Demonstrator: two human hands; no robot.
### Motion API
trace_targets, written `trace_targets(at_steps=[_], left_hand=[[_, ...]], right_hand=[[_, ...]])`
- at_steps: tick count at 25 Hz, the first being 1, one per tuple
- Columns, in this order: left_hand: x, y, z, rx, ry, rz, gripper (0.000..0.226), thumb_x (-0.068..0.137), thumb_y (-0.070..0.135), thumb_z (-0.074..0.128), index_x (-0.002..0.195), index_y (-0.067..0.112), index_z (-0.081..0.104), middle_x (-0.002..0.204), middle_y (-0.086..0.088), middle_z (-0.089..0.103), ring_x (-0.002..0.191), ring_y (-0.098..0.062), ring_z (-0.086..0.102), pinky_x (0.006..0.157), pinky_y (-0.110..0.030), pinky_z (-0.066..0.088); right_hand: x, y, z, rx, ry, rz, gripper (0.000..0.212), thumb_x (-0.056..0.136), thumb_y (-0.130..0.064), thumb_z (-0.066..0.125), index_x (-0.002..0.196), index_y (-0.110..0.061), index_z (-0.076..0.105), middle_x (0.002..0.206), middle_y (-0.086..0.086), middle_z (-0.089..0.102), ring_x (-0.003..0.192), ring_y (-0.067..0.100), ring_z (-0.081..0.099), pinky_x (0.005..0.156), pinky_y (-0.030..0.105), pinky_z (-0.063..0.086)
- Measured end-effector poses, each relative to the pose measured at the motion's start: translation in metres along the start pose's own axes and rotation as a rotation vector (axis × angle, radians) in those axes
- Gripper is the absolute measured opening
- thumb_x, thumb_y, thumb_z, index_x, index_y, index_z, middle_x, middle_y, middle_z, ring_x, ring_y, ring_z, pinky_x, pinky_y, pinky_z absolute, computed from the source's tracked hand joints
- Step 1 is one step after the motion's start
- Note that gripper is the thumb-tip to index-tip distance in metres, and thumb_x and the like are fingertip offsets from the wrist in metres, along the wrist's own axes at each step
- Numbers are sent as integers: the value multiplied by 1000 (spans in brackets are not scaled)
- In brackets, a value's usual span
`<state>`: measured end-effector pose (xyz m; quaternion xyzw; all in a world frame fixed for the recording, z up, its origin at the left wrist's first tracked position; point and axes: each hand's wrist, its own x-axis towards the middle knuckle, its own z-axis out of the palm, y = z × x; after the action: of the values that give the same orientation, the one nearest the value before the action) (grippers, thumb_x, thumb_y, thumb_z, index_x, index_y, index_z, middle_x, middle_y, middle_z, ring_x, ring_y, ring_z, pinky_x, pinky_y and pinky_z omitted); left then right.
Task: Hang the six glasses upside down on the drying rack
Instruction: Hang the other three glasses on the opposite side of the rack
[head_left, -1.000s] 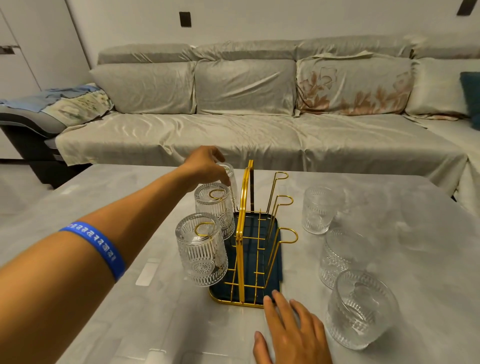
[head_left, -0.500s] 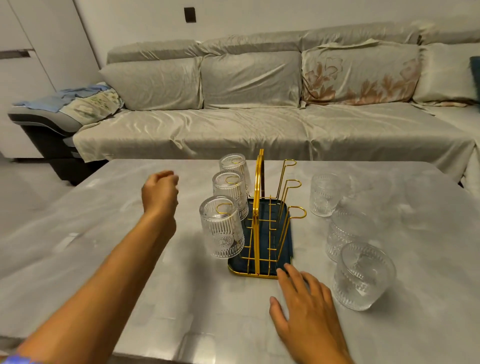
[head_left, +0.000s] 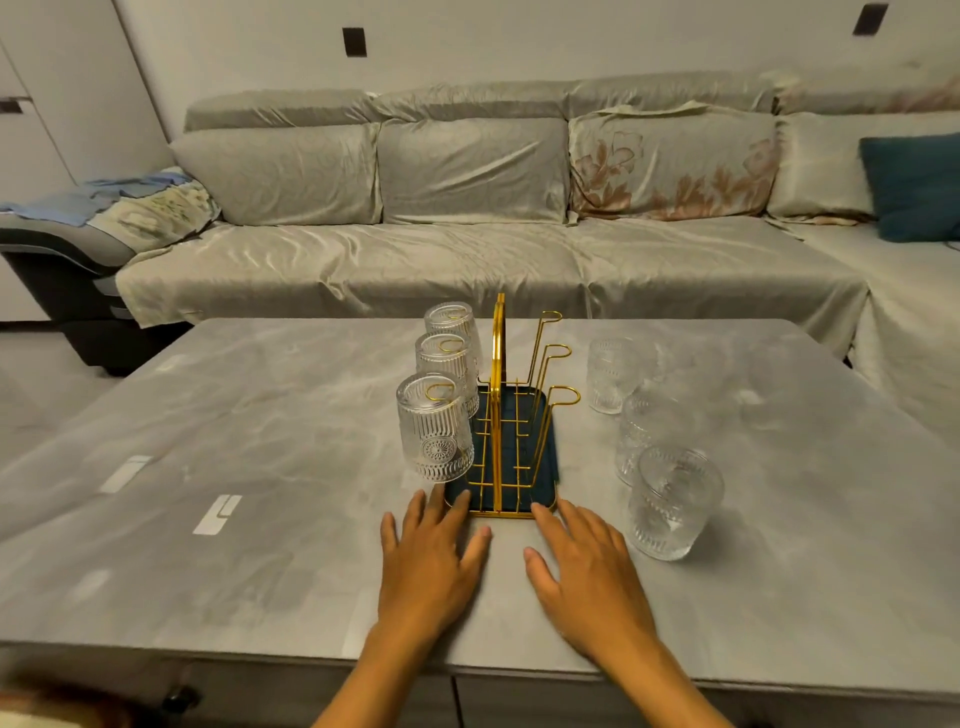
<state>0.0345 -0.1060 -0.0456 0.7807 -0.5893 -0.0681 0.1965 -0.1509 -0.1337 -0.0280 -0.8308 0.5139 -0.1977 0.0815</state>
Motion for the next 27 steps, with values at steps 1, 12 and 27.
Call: trace_targets(at_steps=[1, 12, 27], left_hand=[[-1, -3, 1, 19, -11, 14, 64, 93, 67, 23, 151, 39, 24, 164, 4, 12, 150, -19, 4, 118, -50, -6], [-7, -2, -2, 82, -58, 36, 68, 92, 69, 14, 153, 39, 10, 165, 2, -1, 151, -20, -3, 118, -51, -8], [-19, -3, -4, 181, -149, 86, 81, 69, 91, -8, 139, 54, -28, 158, -1, -27, 144, -28, -28, 114, -57, -18]], right_hand=[[-4, -2, -4, 89, 72, 4, 46, 92, -43, 43, 136, -27, 43, 141, -1, 48, 126, 19, 42, 104, 33, 34], [-18, 56, -40, 658, 425, 611, 83, 65, -22, 82, 133, -24, 35, 128, 12, 56, 109, 34, 53, 88, 44, 48], [69, 13, -181, 686, 535, 106, 54, 60, -61, 77, 105, -39, 55, 102, -8, 65, 86, 12, 65, 66, 37, 58]])
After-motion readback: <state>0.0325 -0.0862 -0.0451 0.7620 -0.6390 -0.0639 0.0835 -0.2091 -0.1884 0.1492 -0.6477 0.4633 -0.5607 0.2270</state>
